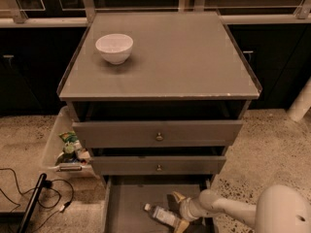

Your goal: Place blue plastic bottle into bottom drawer

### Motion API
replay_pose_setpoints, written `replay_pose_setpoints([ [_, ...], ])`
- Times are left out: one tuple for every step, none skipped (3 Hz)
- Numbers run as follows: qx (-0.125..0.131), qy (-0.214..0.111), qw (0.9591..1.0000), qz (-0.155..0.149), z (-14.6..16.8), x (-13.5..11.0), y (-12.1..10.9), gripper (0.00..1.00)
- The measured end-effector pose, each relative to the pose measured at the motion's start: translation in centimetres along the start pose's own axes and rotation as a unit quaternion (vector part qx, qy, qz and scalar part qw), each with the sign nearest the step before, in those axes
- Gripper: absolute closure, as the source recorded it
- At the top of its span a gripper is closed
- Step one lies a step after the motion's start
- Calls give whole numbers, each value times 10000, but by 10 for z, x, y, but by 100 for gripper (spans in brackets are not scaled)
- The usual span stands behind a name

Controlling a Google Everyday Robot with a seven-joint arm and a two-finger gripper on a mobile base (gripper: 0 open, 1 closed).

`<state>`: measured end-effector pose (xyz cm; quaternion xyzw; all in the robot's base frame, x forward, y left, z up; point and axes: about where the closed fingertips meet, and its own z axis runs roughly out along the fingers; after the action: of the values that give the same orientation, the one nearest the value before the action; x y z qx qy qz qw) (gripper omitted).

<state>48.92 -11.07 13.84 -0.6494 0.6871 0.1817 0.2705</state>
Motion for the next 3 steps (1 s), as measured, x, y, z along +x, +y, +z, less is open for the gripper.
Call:
replay_pose_setpoints([
  [218,-122,9992,-317,-52,-19,5,0],
  [372,-307,9966,-664,-125,-40,21,0],
  [646,-363,9932,-898,-200,-51,33,0],
])
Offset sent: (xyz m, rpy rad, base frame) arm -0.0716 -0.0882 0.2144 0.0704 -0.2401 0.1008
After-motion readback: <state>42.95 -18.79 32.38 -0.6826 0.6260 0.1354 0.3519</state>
